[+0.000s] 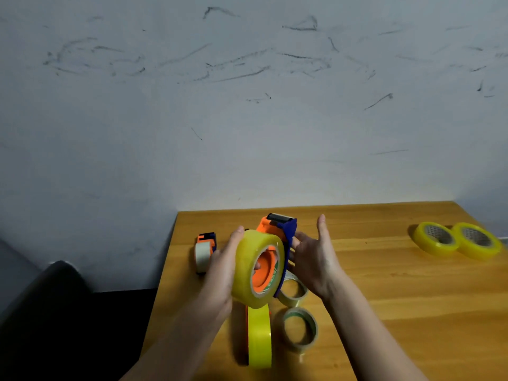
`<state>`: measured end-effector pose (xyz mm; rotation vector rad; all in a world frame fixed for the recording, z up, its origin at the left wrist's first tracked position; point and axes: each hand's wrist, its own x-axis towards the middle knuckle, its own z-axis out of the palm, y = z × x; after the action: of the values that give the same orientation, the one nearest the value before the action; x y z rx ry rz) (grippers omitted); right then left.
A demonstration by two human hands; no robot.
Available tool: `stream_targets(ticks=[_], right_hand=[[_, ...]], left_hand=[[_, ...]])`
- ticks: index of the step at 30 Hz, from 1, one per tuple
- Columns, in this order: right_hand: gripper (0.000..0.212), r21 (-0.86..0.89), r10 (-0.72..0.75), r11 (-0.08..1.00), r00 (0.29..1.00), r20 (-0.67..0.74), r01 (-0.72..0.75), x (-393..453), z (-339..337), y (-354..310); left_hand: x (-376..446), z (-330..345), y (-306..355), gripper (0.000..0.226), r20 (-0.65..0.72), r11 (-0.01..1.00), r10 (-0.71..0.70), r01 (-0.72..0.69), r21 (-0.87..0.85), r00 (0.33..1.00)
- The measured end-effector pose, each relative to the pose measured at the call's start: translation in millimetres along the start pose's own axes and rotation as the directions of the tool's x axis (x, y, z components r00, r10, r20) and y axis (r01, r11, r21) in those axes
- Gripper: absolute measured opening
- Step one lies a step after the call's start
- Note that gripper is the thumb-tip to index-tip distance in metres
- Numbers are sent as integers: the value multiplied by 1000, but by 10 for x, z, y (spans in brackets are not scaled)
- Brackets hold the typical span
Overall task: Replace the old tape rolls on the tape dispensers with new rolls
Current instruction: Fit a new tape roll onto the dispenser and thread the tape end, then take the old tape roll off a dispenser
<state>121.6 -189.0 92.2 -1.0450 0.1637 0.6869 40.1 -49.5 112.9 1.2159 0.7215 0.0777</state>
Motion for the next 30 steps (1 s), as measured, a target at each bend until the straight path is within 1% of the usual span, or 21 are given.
stream_targets(ticks=[3, 5, 7, 8, 9, 10, 11, 12, 13, 15, 17, 19, 20, 22, 23, 24, 25, 27, 28, 30], right_hand=[[92, -14, 95, 995, 991, 98, -94, 38, 130, 15], [93, -38, 177, 984, 977, 119, -173, 62, 217, 94], [82, -49, 194, 980, 981, 18, -193, 93, 288, 251], [73, -73, 150, 985, 987, -56, -154, 97, 310, 347], [64, -135, 78, 986, 990, -114, -93, 92, 326, 430], [55, -232, 2, 972, 990, -141, -35, 76, 350, 508], [46, -345, -60, 938, 989, -136, 10, 40, 385, 558], [38, -453, -91, 891, 990, -111, 31, -15, 414, 603], [33, -544, -85, 838, 994, -70, 33, -67, 444, 647], [34, -676, 24, 737, 1000, 11, -10, -153, 514, 746], [40, -720, 165, 687, 986, 26, -96, -184, 583, 894], [39, -723, 233, 675, 972, 14, -151, -187, 598, 1064], [37, -726, 241, 668, 971, 5, -162, -178, 586, 1150], [30, -729, 226, 664, 974, -16, -166, -160, 543, 1312], [27, -743, 212, 650, 977, -26, -161, -147, 516, 1396], [27, -763, 193, 628, 980, -39, -154, -132, 491, 1475], [30, -784, 175, 602, 983, -53, -149, -113, 474, 1549], [37, -807, 150, 571, 986, -76, -149, -70, 438, 1671], [38, -817, 141, 557, 986, -84, -149, -42, 412, 1720], [38, -843, 122, 518, 988, -98, -148, 8, 384, 1783]], left_hand=[[-62, -107, -109, 49, -92, 995, 43, -50, -82, 995], [-73, -210, -168, 45, -140, 987, 105, -120, -110, 985], [-77, -345, -183, 45, -156, 980, 135, -156, -127, 978], [-76, -429, -182, 47, -150, 978, 143, -163, -127, 978], [-59, -522, -182, 49, -137, 980, 135, -152, -126, 981], [-42, -631, -187, 52, -127, 985, 119, -133, -109, 985], [-12, -739, -202, 52, -111, 991, 105, -113, -68, 988], [31, -848, -241, 50, -96, 996, 90, -91, -6, 991], [66, -941, -279, 47, -76, 997, 61, -57, 60, 995], [113, -1072, -363, 38, -36, 991, -22, 27, 133, 999], [164, -1151, -494, 31, -29, 978, -96, 100, 184, 995], [210, -1172, -632, 32, -20, 963, -177, 177, 205, 984], [265, -1192, -736, 37, -25, 954, -221, 222, 204, 975], [453, -1239, -1019, 68, -32, 936, -300, 301, 184, 953], [573, -1274, -1177, 78, -20, 927, -335, 334, 173, 942], [583, -1259, -1221, 77, -8, 915, -369, 365, 173, 929], [528, -1216, -1180, 68, -7, 907, -388, 383, 177, 922], [458, -1175, -1148, 40, 0, 891, -426, 420, 172, 905], [463, -1164, -1167, 33, 3, 887, -440, 434, 158, 898], [502, -1155, -1228, 32, 1, 878, -458, 452, 158, 889]])
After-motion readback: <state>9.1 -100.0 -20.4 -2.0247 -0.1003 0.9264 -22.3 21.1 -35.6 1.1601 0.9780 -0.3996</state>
